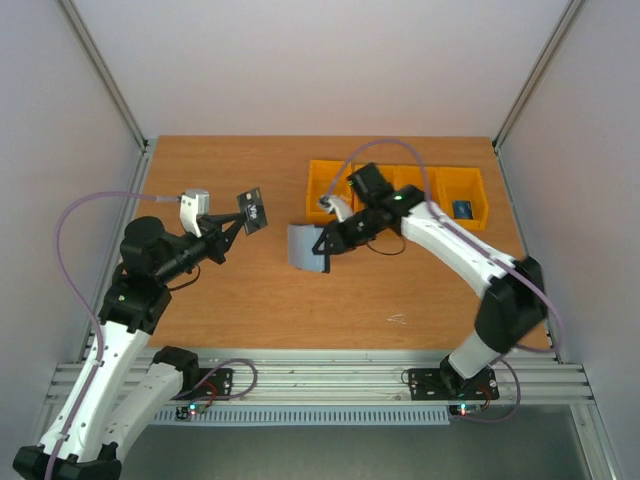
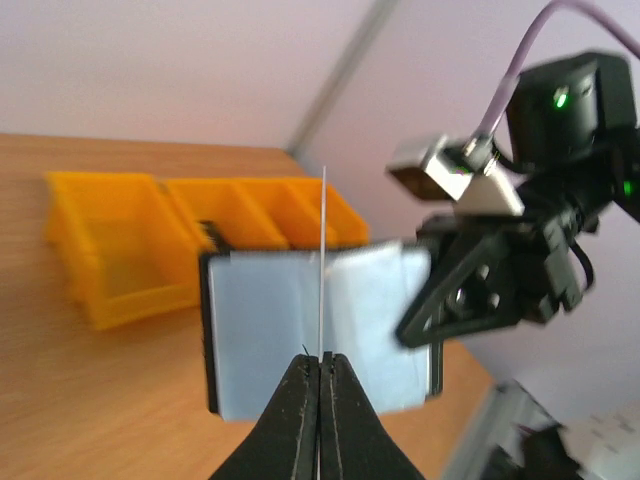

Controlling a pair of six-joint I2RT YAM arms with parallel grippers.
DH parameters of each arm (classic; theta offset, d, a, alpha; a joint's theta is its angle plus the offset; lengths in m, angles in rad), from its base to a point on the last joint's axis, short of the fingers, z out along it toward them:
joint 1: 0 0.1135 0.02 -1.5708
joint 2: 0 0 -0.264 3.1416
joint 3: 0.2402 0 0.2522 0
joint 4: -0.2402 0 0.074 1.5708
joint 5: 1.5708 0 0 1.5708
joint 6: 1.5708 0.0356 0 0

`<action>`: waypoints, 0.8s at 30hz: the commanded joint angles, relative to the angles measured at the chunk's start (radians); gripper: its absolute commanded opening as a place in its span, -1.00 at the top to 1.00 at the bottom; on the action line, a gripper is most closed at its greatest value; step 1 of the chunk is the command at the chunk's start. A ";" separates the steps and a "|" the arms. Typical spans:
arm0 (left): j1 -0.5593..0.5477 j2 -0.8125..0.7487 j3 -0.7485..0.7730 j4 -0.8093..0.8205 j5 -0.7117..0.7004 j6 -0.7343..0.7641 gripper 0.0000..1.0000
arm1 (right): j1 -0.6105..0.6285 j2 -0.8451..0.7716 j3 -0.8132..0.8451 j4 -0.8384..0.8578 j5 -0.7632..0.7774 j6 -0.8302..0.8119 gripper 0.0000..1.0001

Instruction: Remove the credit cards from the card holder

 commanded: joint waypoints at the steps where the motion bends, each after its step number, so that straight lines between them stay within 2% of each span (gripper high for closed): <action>1: 0.004 -0.019 0.010 -0.023 -0.175 0.054 0.99 | 0.112 0.145 0.058 0.054 0.002 0.078 0.98; 6: 0.004 -0.027 -0.006 -0.012 -0.138 0.022 1.00 | 0.144 0.285 0.082 0.263 -0.117 0.222 0.98; 11: 0.004 -0.027 -0.010 -0.005 -0.123 0.020 1.00 | 0.142 0.432 0.045 0.277 -0.164 0.290 0.98; 13: 0.004 -0.025 -0.013 -0.001 -0.115 0.017 1.00 | 0.141 0.471 0.028 0.242 -0.139 0.283 0.94; 16: 0.004 -0.023 -0.019 0.009 -0.101 0.008 1.00 | 0.123 0.502 0.017 0.142 -0.054 0.264 0.61; 19: 0.005 -0.021 -0.017 0.009 -0.087 0.007 0.99 | 0.073 0.455 -0.046 0.093 0.041 0.280 0.19; 21: 0.004 -0.018 -0.019 0.011 -0.074 0.009 0.99 | 0.029 0.397 -0.081 0.051 0.113 0.281 0.02; 24: 0.004 -0.012 -0.027 0.028 -0.033 0.004 0.99 | -0.001 0.282 -0.070 -0.061 0.257 0.221 -0.12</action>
